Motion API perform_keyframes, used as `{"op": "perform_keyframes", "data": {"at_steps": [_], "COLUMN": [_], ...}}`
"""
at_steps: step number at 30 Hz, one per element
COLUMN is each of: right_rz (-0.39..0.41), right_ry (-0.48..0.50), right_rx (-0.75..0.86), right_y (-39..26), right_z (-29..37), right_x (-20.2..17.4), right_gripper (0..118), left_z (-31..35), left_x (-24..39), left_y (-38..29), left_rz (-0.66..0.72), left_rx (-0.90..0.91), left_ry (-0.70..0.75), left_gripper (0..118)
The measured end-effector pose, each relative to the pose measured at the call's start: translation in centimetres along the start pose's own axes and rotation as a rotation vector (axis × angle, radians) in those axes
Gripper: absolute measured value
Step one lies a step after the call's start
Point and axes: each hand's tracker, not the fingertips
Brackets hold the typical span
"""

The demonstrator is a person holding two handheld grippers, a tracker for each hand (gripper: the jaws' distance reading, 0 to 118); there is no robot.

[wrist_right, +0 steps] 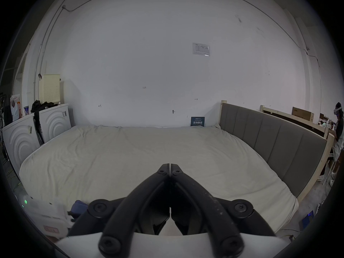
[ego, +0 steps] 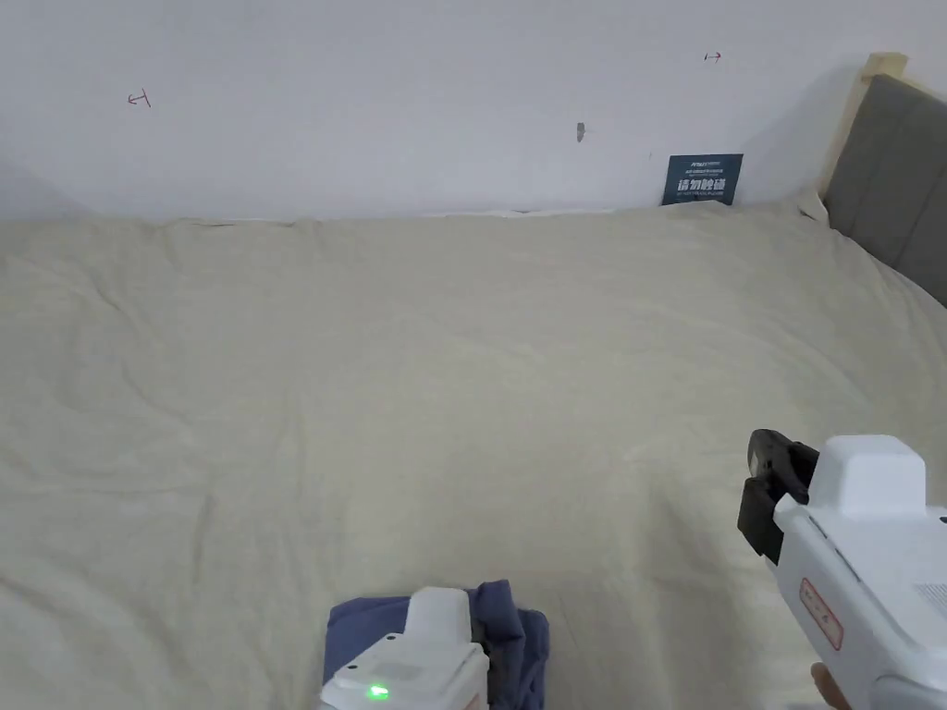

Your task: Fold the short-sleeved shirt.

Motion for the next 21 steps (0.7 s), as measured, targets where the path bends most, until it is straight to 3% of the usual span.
{"op": "perform_keyframes", "data": {"at_steps": [7,11,14,21], "right_rz": [-0.010,-0.009,-0.014,-0.014], "right_ry": [-0.017,-0.026,-0.028,-0.013], "right_rx": [-0.010,-0.014,-0.010,0.051], "right_y": [-0.5,-0.6,-0.4,1.3], "right_z": [-0.3,-0.2,-0.1,0.6], "right_x": [1.4,1.8,2.0,1.0], "right_gripper": [1,1,1,1], "left_z": [-4.2,-4.9,-2.1,3.9], "left_x": [2.4,3.6,4.2,1.4], "left_y": [-2.8,-3.2,-1.2,3.9], "left_rz": [0.003,-0.102,-0.100,-0.144], "left_rx": [-0.044,-0.021,-0.027,0.240], "left_ry": [0.039,0.113,0.090,0.016], "left_gripper": [0,0,0,0]}}
